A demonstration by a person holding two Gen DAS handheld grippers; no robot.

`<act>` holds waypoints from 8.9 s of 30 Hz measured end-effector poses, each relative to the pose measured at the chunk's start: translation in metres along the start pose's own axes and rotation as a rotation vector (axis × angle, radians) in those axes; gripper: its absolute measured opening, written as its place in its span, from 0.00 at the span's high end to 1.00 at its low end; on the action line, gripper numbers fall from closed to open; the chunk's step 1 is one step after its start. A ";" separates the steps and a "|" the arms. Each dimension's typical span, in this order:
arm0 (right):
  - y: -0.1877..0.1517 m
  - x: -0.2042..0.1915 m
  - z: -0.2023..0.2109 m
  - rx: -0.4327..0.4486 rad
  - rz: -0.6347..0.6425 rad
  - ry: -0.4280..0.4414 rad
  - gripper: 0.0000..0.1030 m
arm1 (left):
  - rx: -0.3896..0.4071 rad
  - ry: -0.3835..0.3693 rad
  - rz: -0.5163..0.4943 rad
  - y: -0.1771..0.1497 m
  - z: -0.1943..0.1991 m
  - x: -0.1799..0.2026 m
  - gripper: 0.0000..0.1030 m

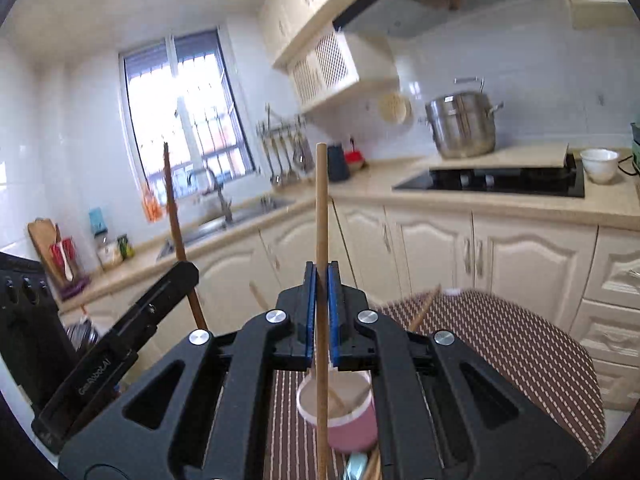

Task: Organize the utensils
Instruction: 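Carry the chopstick over the pink holder and lower it inside, then move the open right tool back down to the utensil pile, then grasp the black fork with the left tool while the right tool grasps a chopstick, then lower the black fork into the holder with the left tool while the right tool carries a chopstick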

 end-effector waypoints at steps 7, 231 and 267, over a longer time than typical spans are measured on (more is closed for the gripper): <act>-0.003 0.011 -0.018 0.145 -0.019 -0.029 0.94 | 0.030 0.034 0.014 -0.016 -0.030 -0.008 0.95; -0.036 0.020 -0.040 0.105 0.022 -0.007 0.94 | -0.177 -0.137 0.265 -0.048 -0.060 -0.064 0.95; -0.087 0.002 -0.005 -0.069 0.076 -0.080 0.94 | -0.362 0.036 0.227 -0.078 0.002 -0.074 0.58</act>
Point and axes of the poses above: each gripper's, at about its wrist camera, not at the fingertips, and z roughly against the way its jaws point, x to its right, y to its top, the point moved 1 cm from there along -z, roughly the way its jaws point, and after that the axes turned 4 degrees about y, right-handed, at the moved point
